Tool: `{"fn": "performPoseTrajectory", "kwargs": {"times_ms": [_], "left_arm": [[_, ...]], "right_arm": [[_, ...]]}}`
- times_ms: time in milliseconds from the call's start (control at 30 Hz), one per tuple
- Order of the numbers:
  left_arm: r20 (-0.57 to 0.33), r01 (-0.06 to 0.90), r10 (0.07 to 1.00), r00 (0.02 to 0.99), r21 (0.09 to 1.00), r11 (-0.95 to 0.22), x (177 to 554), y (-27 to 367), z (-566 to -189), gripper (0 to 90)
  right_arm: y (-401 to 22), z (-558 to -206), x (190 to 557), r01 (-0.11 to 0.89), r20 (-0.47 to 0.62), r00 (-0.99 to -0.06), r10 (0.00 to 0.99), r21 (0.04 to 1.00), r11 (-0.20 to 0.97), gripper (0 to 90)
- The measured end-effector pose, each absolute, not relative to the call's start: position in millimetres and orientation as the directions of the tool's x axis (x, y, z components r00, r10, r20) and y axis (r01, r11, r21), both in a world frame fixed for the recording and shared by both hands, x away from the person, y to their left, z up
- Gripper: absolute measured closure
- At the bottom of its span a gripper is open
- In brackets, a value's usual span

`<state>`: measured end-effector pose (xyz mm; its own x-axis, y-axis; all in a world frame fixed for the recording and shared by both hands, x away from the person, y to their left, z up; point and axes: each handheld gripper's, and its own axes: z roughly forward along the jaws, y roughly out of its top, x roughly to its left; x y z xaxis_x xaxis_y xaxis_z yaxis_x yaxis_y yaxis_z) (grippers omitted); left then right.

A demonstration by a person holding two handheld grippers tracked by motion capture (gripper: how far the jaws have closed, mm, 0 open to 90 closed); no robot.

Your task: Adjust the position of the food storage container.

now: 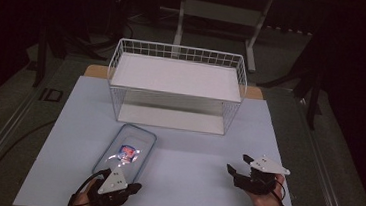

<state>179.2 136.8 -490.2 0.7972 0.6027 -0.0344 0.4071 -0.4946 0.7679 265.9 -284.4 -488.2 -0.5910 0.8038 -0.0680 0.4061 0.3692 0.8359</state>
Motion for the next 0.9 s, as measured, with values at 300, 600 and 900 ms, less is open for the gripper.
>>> {"fn": "performPoseTrajectory", "kwargs": {"times_ms": [300,600,900], "left_arm": [[-0.045,0.434,0.629,0.776,0.761,-0.482,177.0,143.8,-490.9,89.6],[-0.066,0.483,0.687,0.723,0.760,-0.435,176.8,161.2,-490.7,89.5],[-0.066,0.506,0.721,0.690,0.757,-0.414,175.4,177.0,-490.4,89.5]], "right_arm": [[-286.3,-488.5,265.9,0.409,-0.064,-0.590,0.804,0.835,0.367,29.9],[-285.8,-489.7,266.6,0.410,-0.062,-0.595,0.801,0.834,0.370,29.9],[-286.3,-490.8,267.1,0.416,-0.058,-0.596,0.801,0.831,0.369,29.9]]}}
